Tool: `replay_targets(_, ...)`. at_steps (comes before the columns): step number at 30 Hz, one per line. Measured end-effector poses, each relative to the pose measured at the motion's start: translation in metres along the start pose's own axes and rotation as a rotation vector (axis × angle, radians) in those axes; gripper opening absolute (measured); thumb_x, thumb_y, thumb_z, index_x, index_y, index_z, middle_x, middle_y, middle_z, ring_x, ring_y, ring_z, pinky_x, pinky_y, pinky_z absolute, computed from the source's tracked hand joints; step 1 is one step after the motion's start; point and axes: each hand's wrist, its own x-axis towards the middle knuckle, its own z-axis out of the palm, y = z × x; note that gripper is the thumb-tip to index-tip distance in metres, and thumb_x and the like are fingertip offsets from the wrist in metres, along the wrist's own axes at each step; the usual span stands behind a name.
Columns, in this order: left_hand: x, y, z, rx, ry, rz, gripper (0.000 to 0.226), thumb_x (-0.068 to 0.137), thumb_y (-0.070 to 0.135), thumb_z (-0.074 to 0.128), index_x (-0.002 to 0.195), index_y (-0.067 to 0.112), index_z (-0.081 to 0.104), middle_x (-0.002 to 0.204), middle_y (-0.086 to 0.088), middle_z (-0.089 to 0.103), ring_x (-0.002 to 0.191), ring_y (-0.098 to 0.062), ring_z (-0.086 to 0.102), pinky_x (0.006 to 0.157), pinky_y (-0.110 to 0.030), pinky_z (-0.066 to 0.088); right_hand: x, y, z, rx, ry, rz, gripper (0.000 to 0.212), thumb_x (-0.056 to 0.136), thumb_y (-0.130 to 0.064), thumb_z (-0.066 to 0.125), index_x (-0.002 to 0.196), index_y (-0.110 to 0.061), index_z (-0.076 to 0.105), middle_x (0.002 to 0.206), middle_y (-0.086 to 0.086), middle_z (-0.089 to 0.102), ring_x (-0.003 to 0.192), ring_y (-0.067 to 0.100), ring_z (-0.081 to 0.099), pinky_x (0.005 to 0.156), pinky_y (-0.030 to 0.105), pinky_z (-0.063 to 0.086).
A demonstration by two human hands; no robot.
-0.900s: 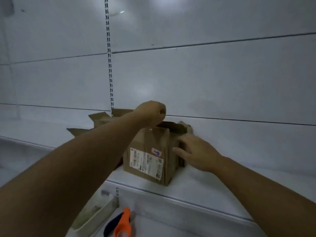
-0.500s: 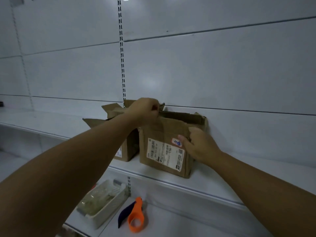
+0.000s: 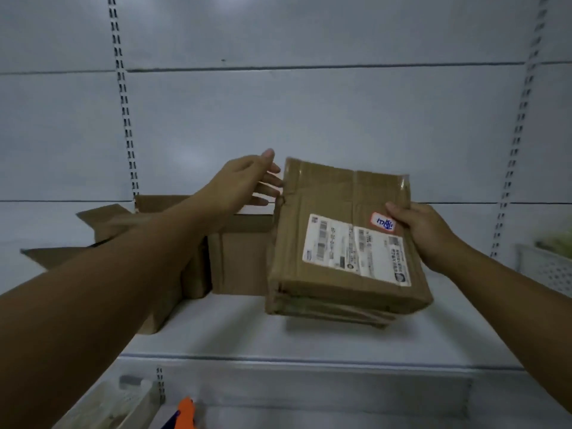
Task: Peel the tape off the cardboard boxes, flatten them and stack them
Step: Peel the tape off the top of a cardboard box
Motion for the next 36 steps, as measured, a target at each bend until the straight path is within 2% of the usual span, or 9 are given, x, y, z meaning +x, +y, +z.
replay_targets(4,0.001,0.001,0.052,0.049,0.015,0.164,0.041,0.095,0.047,0.039,0.127,0.024,0.049,0.124,0.008,0.057,0.112,-0.007,0.054,0.095,-0.029,0.045,-0.008,0.005,-0.046,0.315,0.276,0.298,0.025,0.093,-0.024,0.052,0.08,-0.005,0.063,0.058,0.006,0.071,0.049,0.017,0.067,0.041,0.022,0.051)
replay_targets(9,0.003,-0.006,0.112,0.027,-0.142,0.21,0.046,0.09,0.04,0.054,0.133,0.027,0.045,0.133,0.009,0.051,0.122,-0.007,0.047,0.098,-0.024,0.038,-0.028,0.027,-0.075,0.332,0.328,0.433,0.034,0.09,-0.02,0.043,0.114,-0.006,0.063,0.109,0.02,0.065,0.1,0.042,0.061,0.071,0.058,0.054)
replay_targets(12,0.011,-0.012,0.141,0.11,-0.051,0.126,0.07,0.084,0.043,0.061,0.143,0.032,0.026,0.157,0.006,0.01,0.14,-0.017,0.022,0.106,-0.033,0.026,-0.035,0.046,-0.073,0.408,0.34,0.57,0.038,0.094,-0.016,0.032,0.112,-0.002,0.062,0.109,0.021,0.066,0.097,0.042,0.062,0.072,0.061,0.052)
replay_targets(15,0.014,-0.02,0.17,0.078,-0.097,0.106,0.069,0.079,0.041,0.067,0.139,0.03,0.034,0.153,0.011,0.009,0.131,-0.016,0.03,0.094,-0.025,0.032,-0.042,0.065,-0.06,0.473,0.391,0.666,0.038,0.097,-0.014,0.026,0.102,-0.002,0.061,0.097,0.021,0.067,0.086,0.039,0.065,0.061,0.056,0.052)
replay_targets(19,0.026,-0.032,0.192,-0.051,-0.136,0.013,0.048,0.079,0.031,0.066,0.125,0.024,0.054,0.145,0.008,0.022,0.116,-0.015,0.048,0.092,-0.028,0.045,-0.047,0.081,-0.049,0.374,0.178,0.789,0.036,0.097,-0.026,0.039,0.095,0.0,0.063,0.081,0.021,0.071,0.072,0.037,0.069,0.055,0.044,0.058)
replay_targets(23,0.043,-0.048,0.193,-0.13,-0.114,-0.166,0.037,0.078,0.017,0.065,0.115,0.022,0.061,0.128,0.0,0.05,0.111,-0.017,0.054,0.084,-0.024,0.044,-0.047,0.089,-0.074,-0.271,-0.206,0.915,0.069,0.092,-0.053,0.033,0.088,0.005,0.068,0.072,0.019,0.073,0.06,0.027,0.07,0.046,0.024,0.054)
replay_targets(26,0.043,-0.059,0.209,-0.045,-0.233,-0.23,0.018,0.083,0.012,0.06,0.085,0.028,0.068,0.102,0.007,0.061,0.094,-0.011,0.056,0.072,-0.019,0.041,-0.036,0.089,-0.103,-0.742,-0.334,0.765,0.046,0.092,-0.032,0.045,0.074,0.003,0.068,0.065,0.017,0.07,0.046,0.018,0.064,0.048,0.021,0.051)
replay_targets(31,0.046,-0.068,0.242,-0.064,-0.11,-0.204,0.024,0.091,0.014,0.048,0.104,0.022,0.066,0.103,0.014,0.055,0.085,0.0,0.052,0.072,-0.012,0.039,-0.01,0.091,-0.131,-0.737,0.161,-0.122,0.037,0.09,-0.049,0.04,0.094,-0.019,0.062,0.086,-0.008,0.067,0.08,0.011,0.063,0.072,0.03,0.051)
replay_targets(36,0.042,-0.064,0.261,-0.197,-0.049,-0.298,0.03,0.092,0.043,0.042,0.096,0.028,0.068,0.114,-0.002,0.062,0.098,-0.017,0.06,0.085,-0.03,0.046,0.002,0.094,-0.124,-0.741,-0.249,-0.438,0.057,0.076,-0.052,0.064,0.127,-0.03,0.049,0.135,-0.013,0.047,0.123,0.003,0.04,0.1,0.02,0.034)
